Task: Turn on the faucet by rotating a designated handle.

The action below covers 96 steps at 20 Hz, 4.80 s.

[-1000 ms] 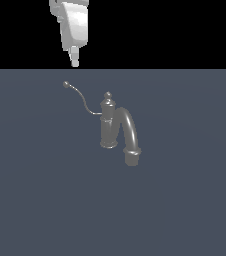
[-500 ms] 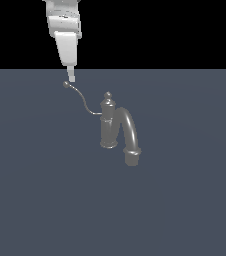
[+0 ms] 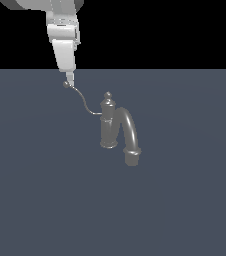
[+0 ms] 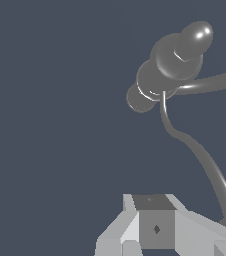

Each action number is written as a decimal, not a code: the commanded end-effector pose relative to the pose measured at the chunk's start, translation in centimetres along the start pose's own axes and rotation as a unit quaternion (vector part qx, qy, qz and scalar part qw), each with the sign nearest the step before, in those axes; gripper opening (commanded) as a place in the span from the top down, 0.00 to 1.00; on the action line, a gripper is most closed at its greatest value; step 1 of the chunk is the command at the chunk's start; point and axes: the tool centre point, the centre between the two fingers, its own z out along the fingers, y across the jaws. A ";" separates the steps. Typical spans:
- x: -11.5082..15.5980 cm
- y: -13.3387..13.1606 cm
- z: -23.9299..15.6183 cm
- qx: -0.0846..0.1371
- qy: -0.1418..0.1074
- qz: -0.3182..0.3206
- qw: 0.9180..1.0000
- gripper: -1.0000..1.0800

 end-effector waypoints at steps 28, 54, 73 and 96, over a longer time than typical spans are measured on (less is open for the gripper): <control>0.2 7.8 0.0 0.000 0.000 0.001 1.000 1.00; 6.0 14.9 0.0 0.002 0.000 0.002 1.000 1.00; 14.0 15.9 0.0 0.001 0.000 -0.001 1.000 1.00; 19.4 11.9 -0.1 0.001 0.000 -0.007 1.000 1.00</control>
